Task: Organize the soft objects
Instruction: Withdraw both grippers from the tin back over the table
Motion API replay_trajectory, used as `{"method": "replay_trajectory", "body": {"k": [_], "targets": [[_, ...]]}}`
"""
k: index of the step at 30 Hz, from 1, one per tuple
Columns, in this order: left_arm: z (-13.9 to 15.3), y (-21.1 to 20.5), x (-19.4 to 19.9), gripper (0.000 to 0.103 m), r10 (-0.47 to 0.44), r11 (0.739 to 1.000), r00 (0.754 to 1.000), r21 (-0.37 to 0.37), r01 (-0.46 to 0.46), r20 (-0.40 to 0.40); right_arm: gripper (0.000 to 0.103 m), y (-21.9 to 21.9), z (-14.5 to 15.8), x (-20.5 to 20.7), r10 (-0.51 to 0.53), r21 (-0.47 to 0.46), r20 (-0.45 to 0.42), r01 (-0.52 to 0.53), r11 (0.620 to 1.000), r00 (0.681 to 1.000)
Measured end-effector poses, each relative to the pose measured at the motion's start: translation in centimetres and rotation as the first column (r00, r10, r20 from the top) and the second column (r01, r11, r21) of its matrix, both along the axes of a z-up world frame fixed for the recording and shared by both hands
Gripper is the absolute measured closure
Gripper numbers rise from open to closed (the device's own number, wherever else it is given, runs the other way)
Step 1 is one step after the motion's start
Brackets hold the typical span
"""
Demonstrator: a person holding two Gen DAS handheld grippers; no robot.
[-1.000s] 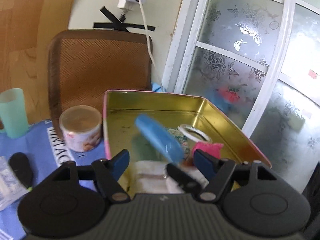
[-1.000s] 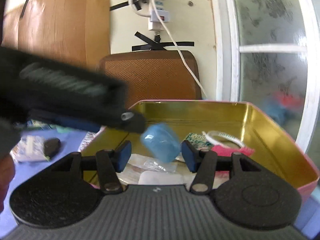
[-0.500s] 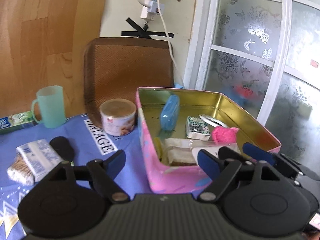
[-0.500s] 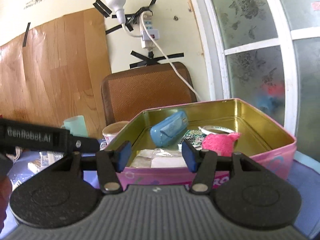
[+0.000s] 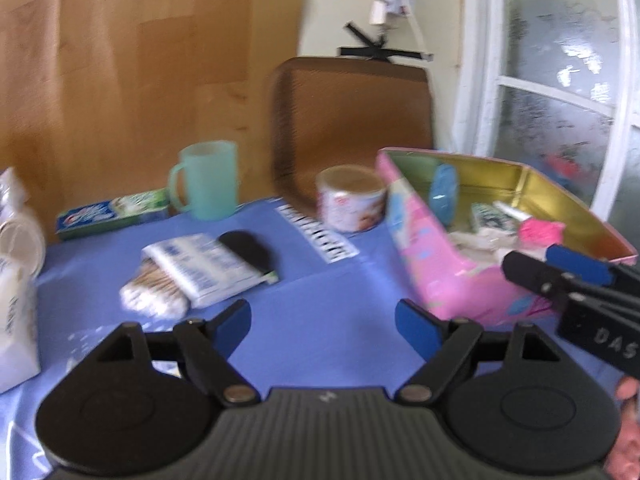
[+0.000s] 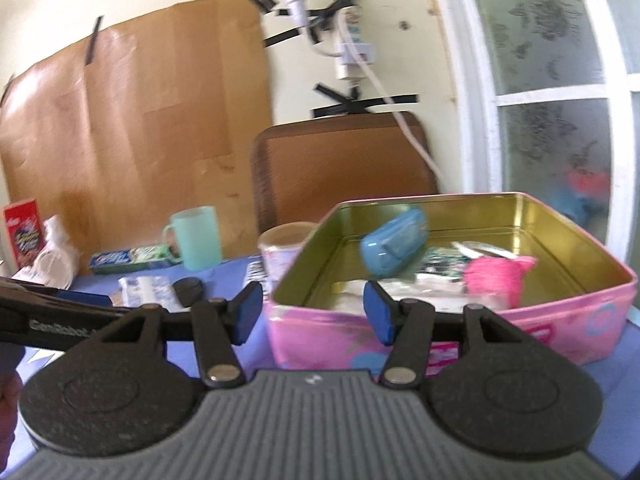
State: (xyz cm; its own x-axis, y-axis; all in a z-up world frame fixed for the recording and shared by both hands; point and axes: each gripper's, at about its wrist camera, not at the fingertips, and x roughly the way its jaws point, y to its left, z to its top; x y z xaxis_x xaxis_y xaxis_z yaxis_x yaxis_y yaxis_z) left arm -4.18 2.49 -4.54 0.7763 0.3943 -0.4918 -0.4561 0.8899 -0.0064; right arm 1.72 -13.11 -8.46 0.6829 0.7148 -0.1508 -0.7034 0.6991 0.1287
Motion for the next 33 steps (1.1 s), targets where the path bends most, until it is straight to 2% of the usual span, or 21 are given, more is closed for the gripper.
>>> {"method": "replay_trajectory", "body": {"k": [8,20,23,27,33], "targets": [[-1.7,3.0,-2.4,0.021,0.091,0.996,0.996,-0.001,-0.091,-0.027,0.045,3.1,-0.3,-2.0,0.076,-0.06,0.011,-0.075,0.995,0.997],[-3.9,5.9,-4.3,0.019,0.173,0.985,0.984,0.02,-0.172,-0.051,0.045,6.8,-1.3,-3.4,0.16,-0.15,-0.008,-0.159,0.976,0.987],[-4.3,6.4,-4.5,0.019,0.173,0.985,0.983,-0.01,-0.174,-0.054,0.044,7.7,-1.9,-3.4,0.165,-0.172,-0.015,-0.165,0.971,0.986],[-4.5,6.3,-4.5,0.019,0.17,0.985,0.984,-0.007,-0.17,-0.045,0.044,8.6,-2.7,-2.5,0.163,-0.213,-0.086,-0.178,0.961,0.983],[-4.4,5.5,-4.6,0.017,0.164,0.986,0.986,0.04,-0.163,-0.022,0.044,8.1,-3.0,-1.2,0.172,-0.159,-0.172,-0.2,0.967,0.97]]}}
